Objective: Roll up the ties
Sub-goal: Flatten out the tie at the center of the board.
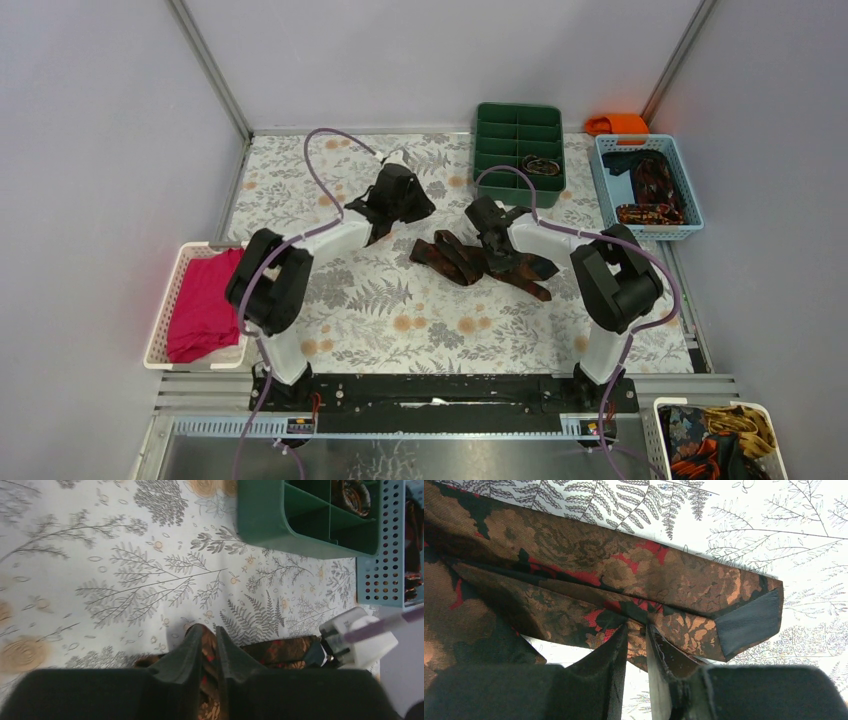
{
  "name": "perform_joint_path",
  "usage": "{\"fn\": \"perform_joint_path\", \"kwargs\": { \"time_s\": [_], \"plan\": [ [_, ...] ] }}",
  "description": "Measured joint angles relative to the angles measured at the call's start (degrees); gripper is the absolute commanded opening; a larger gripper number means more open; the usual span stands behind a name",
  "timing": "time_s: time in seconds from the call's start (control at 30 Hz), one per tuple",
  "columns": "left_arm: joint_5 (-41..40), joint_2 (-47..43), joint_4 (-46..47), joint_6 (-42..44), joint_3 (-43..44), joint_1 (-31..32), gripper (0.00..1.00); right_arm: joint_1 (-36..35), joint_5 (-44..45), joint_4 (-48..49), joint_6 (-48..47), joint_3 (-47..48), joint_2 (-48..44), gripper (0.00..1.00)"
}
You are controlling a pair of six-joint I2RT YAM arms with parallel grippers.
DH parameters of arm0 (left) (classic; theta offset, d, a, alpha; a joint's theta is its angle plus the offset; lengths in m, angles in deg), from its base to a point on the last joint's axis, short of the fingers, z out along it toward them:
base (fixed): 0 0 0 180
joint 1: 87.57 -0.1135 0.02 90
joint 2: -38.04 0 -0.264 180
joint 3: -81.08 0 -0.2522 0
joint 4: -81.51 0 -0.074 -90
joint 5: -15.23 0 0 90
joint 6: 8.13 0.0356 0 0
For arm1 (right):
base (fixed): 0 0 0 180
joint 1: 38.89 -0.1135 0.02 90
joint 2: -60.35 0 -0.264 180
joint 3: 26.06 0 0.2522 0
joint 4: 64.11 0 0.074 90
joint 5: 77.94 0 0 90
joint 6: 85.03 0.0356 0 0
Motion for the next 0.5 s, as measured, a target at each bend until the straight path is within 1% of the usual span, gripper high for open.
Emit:
{"fn": "perform_joint_path", "kwargs": {
  "time_s": [0.07,0.13,0.2,0.23,0.33,0.5],
  "plan": [
    [0.9,3.2,-1.0,0.0,3.0,0.1,0.31,0.0,0.0,-0.1,-0.3,0.1,0.1,0.28],
    [1.4,5.9,-2.1,0.0,5.9,0.3,0.33,0.0,-0.1,-0.1,-0.5,0.1,0.1,0.28],
    [1.6,8.5,-4.1,0.1,8.7,0.5,0.38,0.0,-0.2,0.0,-0.8,0.1,0.1,0.29],
    [1.7,9.6,-4.9,0.2,9.9,0.5,0.41,0.0,-0.3,0.0,-0.8,0.1,0.1,0.29],
    [1.7,12.1,-7.5,0.9,12.0,0.7,0.45,0.1,-0.4,0.0,-1.0,0.1,0.1,0.29],
    [1.8,13.6,-11.9,2.3,12.5,0.8,0.44,0.2,-0.5,0.0,-1.0,0.1,0.1,0.29]
  ]
}}
